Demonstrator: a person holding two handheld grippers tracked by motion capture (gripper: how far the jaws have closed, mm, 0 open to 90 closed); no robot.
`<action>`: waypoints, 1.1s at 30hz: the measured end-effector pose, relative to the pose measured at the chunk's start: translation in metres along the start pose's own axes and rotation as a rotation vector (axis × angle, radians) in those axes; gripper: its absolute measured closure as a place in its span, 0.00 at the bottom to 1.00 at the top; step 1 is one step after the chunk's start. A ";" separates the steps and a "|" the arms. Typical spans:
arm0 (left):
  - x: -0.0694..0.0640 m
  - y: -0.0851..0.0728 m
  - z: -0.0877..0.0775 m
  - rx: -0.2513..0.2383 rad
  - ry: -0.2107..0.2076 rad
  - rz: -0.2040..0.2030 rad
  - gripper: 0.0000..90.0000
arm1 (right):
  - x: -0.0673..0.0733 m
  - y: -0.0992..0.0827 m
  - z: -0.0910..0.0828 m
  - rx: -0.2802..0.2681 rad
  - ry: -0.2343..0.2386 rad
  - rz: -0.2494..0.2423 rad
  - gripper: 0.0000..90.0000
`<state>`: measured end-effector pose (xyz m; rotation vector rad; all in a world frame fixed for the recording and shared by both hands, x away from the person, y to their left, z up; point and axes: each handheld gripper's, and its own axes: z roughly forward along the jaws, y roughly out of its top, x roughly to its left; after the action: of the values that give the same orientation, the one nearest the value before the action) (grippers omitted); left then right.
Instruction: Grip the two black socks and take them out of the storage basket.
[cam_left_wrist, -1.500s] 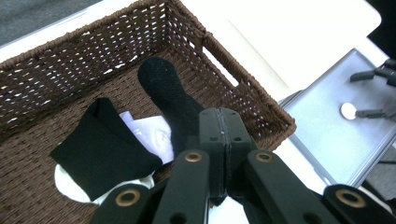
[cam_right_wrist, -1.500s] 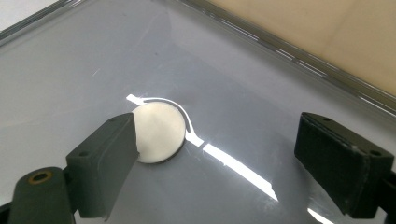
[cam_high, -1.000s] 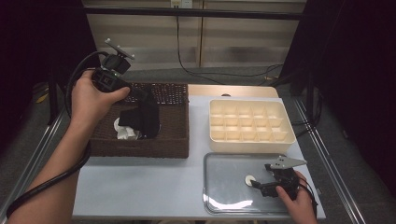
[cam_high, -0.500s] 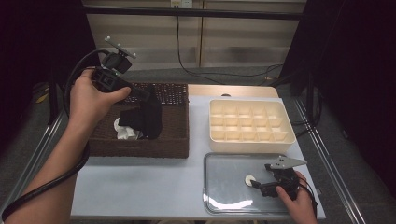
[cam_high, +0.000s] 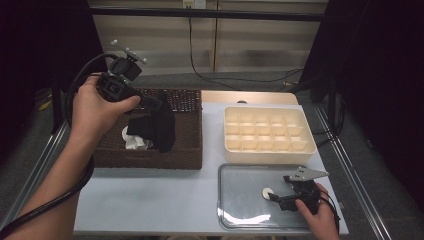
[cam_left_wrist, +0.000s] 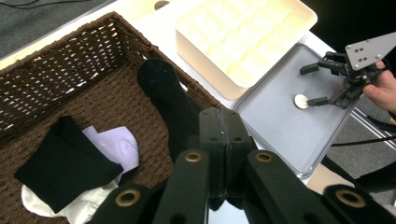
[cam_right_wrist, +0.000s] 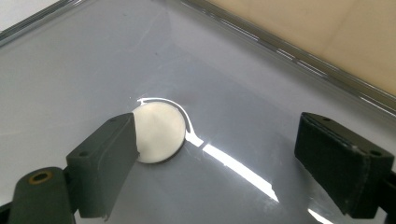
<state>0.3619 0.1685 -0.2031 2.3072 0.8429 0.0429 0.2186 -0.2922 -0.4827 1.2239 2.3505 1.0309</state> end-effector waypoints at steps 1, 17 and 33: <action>-0.001 -0.001 0.001 -0.003 -0.003 -0.002 0.99 | 0.000 0.000 0.000 0.000 0.000 -0.001 0.14; -0.018 -0.025 0.017 -0.003 -0.061 0.032 0.99 | 0.000 0.000 0.000 0.000 -0.002 -0.004 0.14; -0.026 -0.060 0.062 0.070 -0.114 0.051 0.99 | 0.000 0.000 0.000 -0.001 0.004 0.003 0.14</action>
<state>0.3231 0.1512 -0.2830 2.3716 0.7390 -0.0967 0.2186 -0.2926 -0.4827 1.2266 2.3513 1.0364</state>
